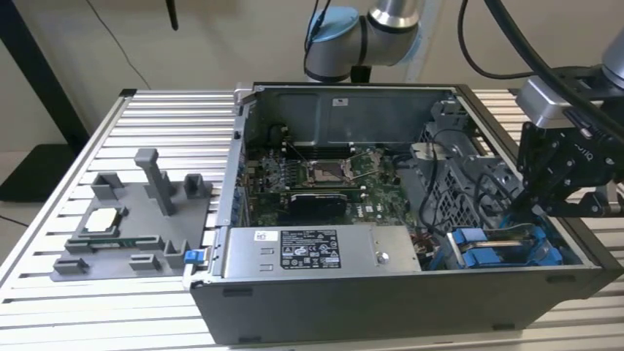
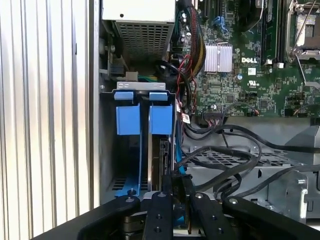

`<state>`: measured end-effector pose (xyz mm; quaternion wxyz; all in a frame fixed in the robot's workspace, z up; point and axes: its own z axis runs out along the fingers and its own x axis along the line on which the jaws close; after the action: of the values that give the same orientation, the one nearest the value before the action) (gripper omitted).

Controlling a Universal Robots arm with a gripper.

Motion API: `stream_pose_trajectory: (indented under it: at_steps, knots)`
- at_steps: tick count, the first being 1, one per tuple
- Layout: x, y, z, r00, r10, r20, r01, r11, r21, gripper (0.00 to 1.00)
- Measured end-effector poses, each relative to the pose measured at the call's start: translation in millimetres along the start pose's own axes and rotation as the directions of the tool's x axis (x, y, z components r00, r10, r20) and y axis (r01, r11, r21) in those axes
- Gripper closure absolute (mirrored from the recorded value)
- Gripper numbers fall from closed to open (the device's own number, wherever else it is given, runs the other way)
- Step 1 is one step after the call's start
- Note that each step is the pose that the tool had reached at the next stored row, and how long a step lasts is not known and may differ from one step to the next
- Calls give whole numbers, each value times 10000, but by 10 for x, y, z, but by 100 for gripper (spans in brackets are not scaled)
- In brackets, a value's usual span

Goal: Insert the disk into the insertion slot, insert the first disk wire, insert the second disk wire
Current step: 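Insert the first disk wire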

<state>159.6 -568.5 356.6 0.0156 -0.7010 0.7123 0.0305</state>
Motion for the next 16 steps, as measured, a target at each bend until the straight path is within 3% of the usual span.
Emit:
stream_pose_trajectory:
  at_steps: [10, 16]
  knots:
    - [25, -1, 10, 10000, 0, -1, 0, 10000, -2, 100]
    - [43, -1, 54, 10000, 0, 6, 0, 10000, -4, 100]
